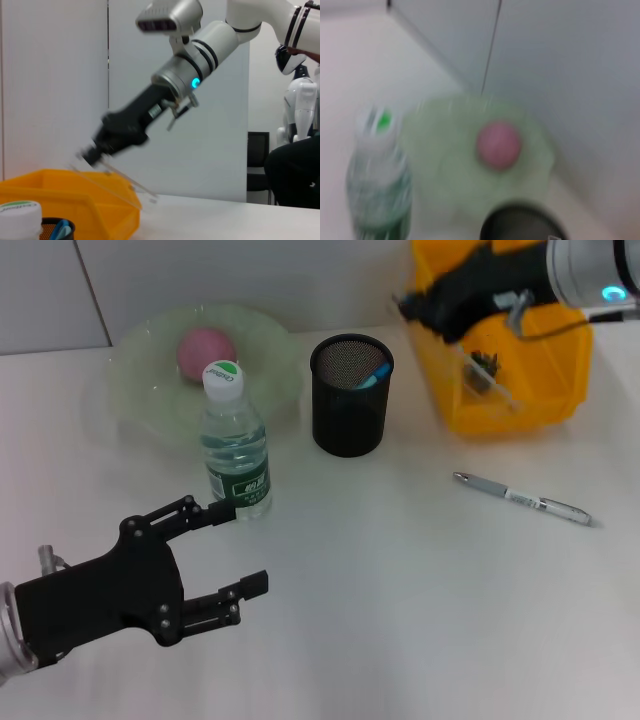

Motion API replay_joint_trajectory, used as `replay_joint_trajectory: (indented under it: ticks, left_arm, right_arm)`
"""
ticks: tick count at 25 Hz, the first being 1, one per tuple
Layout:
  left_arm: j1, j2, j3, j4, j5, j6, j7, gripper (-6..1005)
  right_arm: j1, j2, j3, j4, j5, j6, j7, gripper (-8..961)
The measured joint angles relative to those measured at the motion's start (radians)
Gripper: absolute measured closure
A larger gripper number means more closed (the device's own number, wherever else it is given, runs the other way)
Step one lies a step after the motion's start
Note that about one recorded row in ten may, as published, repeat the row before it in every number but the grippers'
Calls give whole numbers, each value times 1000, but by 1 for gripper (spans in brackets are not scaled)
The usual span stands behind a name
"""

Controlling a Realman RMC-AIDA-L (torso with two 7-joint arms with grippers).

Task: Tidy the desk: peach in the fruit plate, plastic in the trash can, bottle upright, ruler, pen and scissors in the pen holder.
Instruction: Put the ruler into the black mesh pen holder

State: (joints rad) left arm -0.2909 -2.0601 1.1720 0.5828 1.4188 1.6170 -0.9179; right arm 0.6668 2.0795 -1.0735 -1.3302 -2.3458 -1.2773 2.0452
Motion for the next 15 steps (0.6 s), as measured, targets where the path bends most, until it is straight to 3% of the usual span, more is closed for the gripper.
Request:
replay_joint_trajectory:
  ticks: [4,6,7,11,15]
  left_arm:
    - [1,0,0,0,1,10,-2,231]
    - [3,0,0,-3,2,27,-3,231]
    - [3,0,0,-3,2,27,-3,231]
    - [11,0,0,-1,4,36,-6,232]
    - [13,0,0,0,5,41,-6,232]
  right_arm:
    - [-50,3,-72,-15,171,147,-83,949]
    - [-82,4,-119,-1,341,260,-182,949]
    - [-82,4,-119,-1,341,260,-182,949]
    - [-107,4,-135,113,700,329,-487,949]
    - [-106,4,-136,222,873,330,-667,949]
